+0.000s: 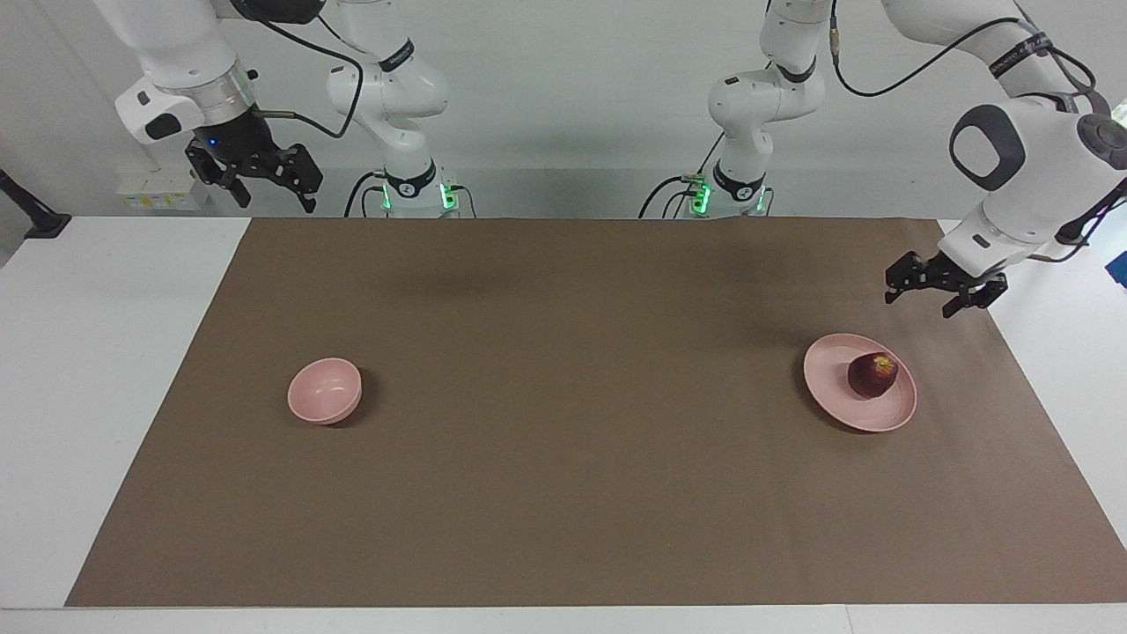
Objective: Move apple from plate to bowl
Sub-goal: 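Reach the left gripper down to the red apple on the plate and grasp it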
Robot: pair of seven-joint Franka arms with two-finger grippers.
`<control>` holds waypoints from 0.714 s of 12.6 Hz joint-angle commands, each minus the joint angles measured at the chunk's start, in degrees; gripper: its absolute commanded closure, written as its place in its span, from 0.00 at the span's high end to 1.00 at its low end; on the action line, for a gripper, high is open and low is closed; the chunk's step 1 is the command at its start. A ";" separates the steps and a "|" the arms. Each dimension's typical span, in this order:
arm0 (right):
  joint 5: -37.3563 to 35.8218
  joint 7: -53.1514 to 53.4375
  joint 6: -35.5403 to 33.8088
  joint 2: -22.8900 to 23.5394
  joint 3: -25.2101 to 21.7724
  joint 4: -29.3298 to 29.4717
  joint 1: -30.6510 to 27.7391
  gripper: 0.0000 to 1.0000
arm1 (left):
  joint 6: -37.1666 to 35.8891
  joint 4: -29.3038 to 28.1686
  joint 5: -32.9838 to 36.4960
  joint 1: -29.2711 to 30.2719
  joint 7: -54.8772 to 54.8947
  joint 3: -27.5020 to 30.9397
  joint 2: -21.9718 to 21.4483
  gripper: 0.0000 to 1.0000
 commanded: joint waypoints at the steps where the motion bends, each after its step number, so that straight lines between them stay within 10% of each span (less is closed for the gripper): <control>1: 1.00 -1.98 -0.67 -1.29 0.15 -1.20 -0.93 1.00 | 5.07 -1.39 0.36 -0.34 -0.56 0.24 3.36 1.00; 9: 1.00 -1.98 -0.67 -1.29 0.15 -1.11 -0.93 1.00 | 21.41 -10.27 0.28 -2.79 -11.47 0.24 5.11 1.00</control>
